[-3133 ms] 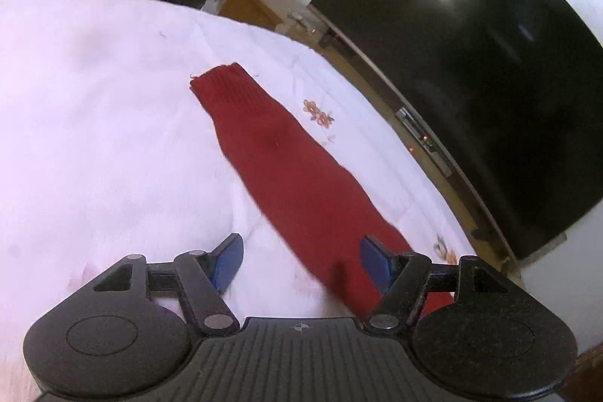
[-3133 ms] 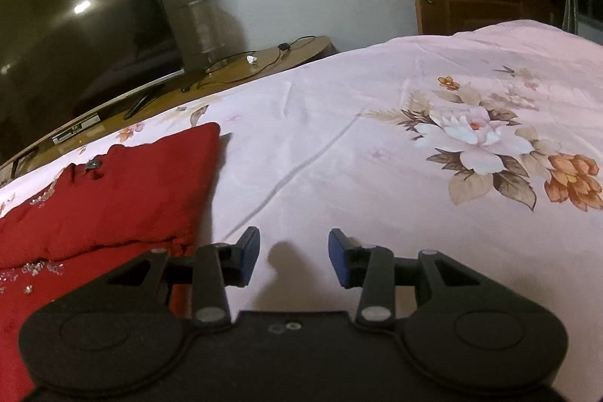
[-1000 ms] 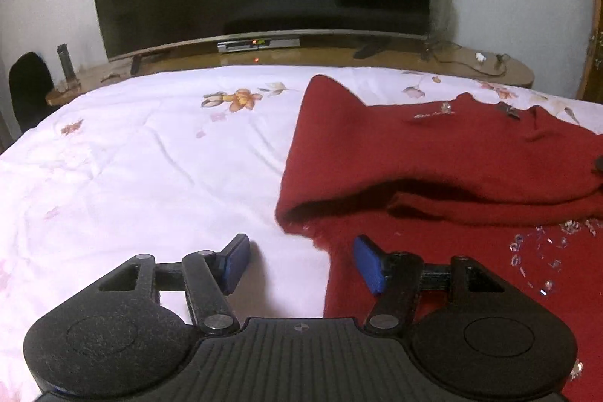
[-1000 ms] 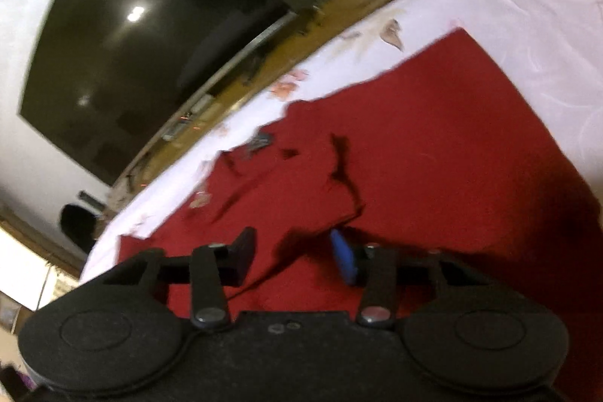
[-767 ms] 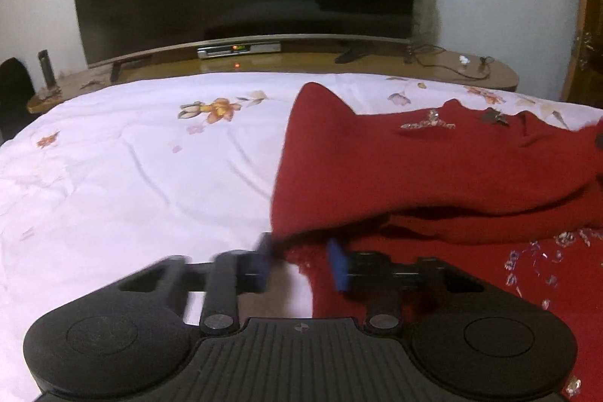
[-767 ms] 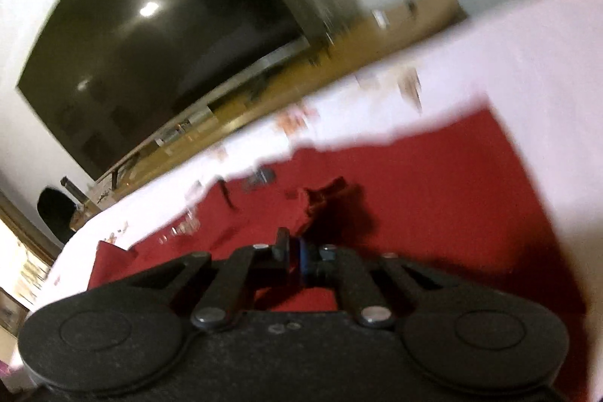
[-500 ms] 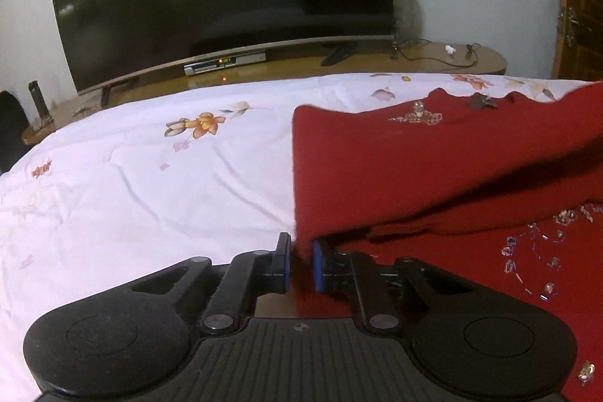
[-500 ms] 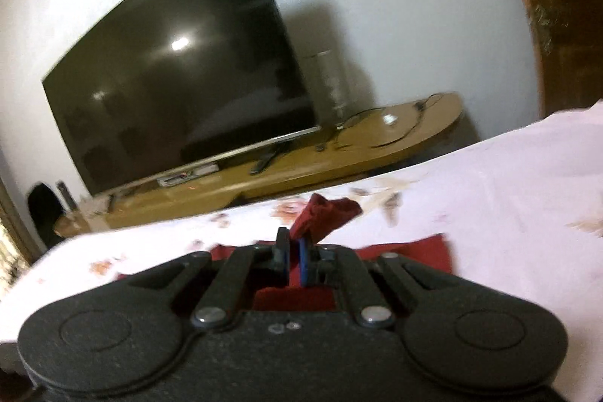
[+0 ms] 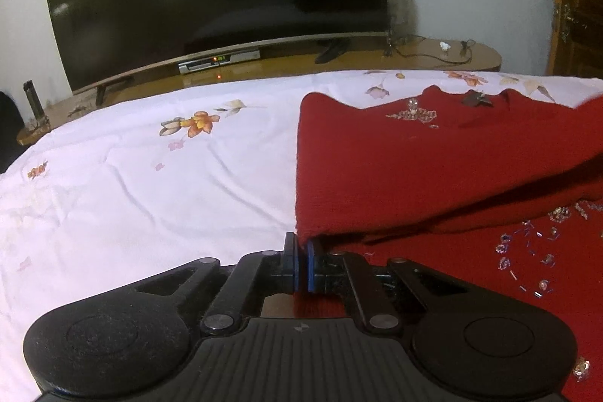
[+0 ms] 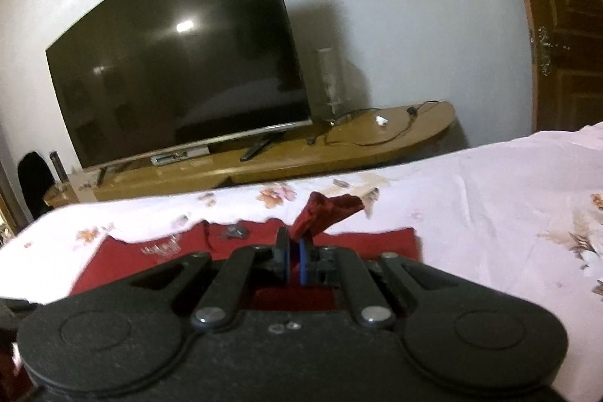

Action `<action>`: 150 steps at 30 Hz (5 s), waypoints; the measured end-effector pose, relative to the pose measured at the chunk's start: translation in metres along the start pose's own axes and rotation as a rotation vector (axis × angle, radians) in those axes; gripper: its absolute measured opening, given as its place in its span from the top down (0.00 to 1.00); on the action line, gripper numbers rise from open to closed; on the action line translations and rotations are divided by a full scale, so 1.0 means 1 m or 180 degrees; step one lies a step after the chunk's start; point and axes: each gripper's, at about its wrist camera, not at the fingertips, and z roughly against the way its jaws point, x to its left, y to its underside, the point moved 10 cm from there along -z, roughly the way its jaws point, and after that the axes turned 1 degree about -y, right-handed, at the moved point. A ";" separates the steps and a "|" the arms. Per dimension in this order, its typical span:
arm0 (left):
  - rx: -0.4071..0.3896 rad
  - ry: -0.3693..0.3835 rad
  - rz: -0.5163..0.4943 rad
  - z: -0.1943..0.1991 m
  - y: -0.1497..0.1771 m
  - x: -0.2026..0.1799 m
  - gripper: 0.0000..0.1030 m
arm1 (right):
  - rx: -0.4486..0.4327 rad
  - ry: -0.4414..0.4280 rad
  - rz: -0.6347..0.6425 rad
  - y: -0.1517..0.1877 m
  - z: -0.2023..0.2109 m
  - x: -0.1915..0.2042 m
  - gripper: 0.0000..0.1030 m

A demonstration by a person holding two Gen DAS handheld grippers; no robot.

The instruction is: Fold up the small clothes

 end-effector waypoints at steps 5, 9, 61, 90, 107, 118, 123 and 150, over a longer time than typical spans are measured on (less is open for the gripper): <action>0.0060 -0.0057 -0.0180 0.002 -0.002 -0.004 0.96 | 0.0669 0.0327 -0.0234 0.065 -0.042 -0.047 0.94; 0.0079 -0.0106 -0.0357 0.010 0.000 -0.002 0.75 | 0.0571 0.0270 -0.0344 0.064 -0.034 -0.048 0.81; -0.0077 0.0205 0.0089 -0.037 -0.041 -0.007 0.27 | 0.0637 0.0309 0.0167 0.059 -0.035 -0.047 0.67; 0.0794 0.1434 0.1265 0.188 0.159 0.024 0.56 | 0.1031 -0.0061 -0.1426 0.194 0.212 -0.037 0.59; 0.0985 0.2167 0.2289 0.179 0.199 0.012 0.96 | 0.1181 -0.0634 -0.2409 0.228 0.214 0.007 0.94; 0.0653 0.1985 0.2152 0.190 0.208 0.030 0.97 | 0.0871 -0.0510 -0.1671 0.185 0.241 0.015 0.95; 0.0640 0.1975 0.2232 0.191 0.204 0.031 0.97 | 0.1099 -0.0317 -0.1791 0.215 0.227 0.007 0.95; -0.0433 0.1939 0.1786 0.070 -0.070 0.025 0.97 | 0.0044 -0.0597 -0.0909 -0.013 0.068 -0.018 0.95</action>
